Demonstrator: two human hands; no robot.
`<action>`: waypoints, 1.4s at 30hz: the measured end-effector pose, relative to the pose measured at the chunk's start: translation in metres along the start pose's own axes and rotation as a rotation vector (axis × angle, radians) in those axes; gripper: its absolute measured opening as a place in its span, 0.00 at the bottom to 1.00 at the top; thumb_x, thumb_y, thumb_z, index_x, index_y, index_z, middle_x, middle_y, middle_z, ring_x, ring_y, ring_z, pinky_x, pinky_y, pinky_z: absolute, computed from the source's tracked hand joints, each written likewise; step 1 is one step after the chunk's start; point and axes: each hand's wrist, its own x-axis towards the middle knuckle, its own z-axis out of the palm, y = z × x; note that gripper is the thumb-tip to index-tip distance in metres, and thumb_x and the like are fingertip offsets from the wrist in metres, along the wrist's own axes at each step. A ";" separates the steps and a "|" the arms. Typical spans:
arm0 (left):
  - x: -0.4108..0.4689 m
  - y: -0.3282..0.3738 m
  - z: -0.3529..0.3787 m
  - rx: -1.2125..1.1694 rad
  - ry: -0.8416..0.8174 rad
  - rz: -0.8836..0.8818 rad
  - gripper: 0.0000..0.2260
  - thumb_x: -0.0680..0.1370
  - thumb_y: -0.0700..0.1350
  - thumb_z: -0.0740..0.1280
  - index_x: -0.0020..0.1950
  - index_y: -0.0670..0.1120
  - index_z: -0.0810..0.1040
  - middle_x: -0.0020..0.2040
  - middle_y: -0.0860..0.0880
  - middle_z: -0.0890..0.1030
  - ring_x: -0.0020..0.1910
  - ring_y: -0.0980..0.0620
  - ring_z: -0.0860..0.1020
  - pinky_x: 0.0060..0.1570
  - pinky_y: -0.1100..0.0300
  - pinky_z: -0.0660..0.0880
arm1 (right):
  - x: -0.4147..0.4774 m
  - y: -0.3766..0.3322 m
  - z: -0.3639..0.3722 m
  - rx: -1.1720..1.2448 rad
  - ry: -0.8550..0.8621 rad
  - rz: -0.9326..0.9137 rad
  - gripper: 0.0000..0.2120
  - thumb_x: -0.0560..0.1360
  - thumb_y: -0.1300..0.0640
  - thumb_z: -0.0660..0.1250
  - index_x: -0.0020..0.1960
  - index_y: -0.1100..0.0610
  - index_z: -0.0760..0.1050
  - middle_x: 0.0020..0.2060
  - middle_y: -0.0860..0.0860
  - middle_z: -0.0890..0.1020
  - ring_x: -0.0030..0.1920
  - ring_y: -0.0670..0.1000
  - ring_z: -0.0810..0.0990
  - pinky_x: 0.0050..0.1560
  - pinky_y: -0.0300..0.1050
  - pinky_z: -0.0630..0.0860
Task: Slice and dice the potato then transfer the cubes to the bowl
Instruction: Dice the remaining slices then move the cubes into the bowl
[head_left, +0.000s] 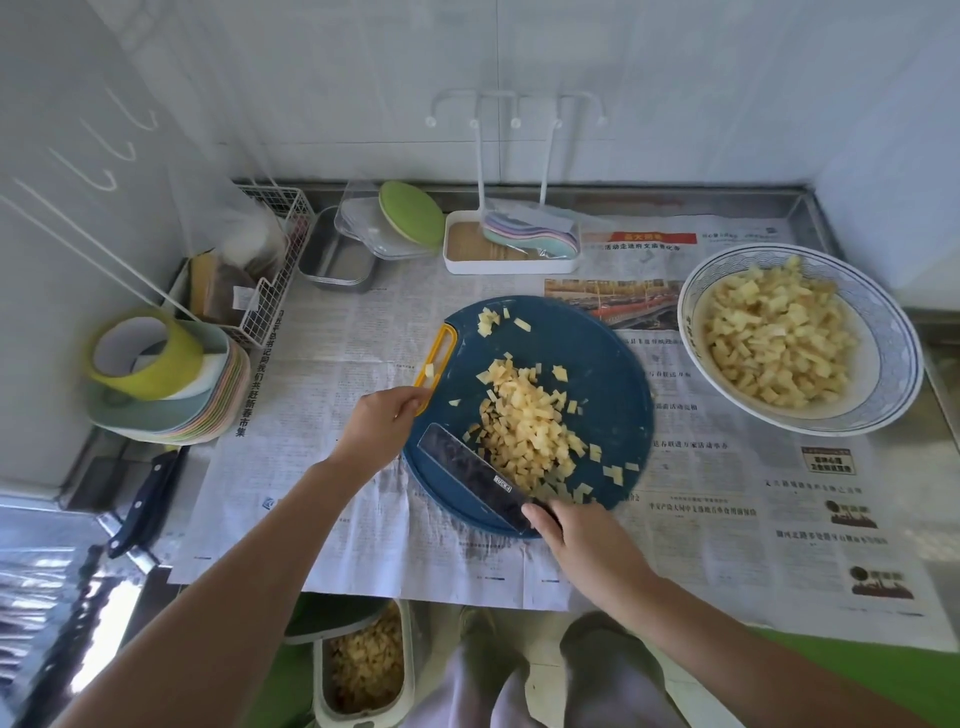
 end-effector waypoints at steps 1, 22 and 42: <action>-0.001 -0.001 0.000 0.001 0.002 0.002 0.13 0.82 0.42 0.59 0.63 0.47 0.79 0.50 0.50 0.82 0.38 0.52 0.78 0.33 0.70 0.71 | 0.001 0.000 -0.003 -0.039 0.026 0.008 0.23 0.80 0.39 0.46 0.47 0.52 0.73 0.35 0.46 0.78 0.33 0.45 0.77 0.35 0.40 0.74; -0.006 -0.003 0.007 0.021 0.014 -0.035 0.14 0.81 0.42 0.60 0.64 0.49 0.78 0.53 0.48 0.83 0.47 0.44 0.81 0.45 0.58 0.76 | 0.000 0.038 -0.022 -0.044 -0.076 -0.150 0.24 0.80 0.39 0.50 0.45 0.56 0.74 0.32 0.51 0.78 0.29 0.47 0.75 0.30 0.42 0.70; -0.015 0.003 0.016 -0.039 0.038 -0.055 0.16 0.81 0.40 0.60 0.69 0.48 0.73 0.63 0.49 0.78 0.57 0.54 0.75 0.53 0.66 0.69 | 0.022 0.109 -0.093 -0.207 -0.047 -0.272 0.23 0.74 0.32 0.46 0.40 0.48 0.67 0.27 0.46 0.72 0.27 0.44 0.73 0.29 0.38 0.67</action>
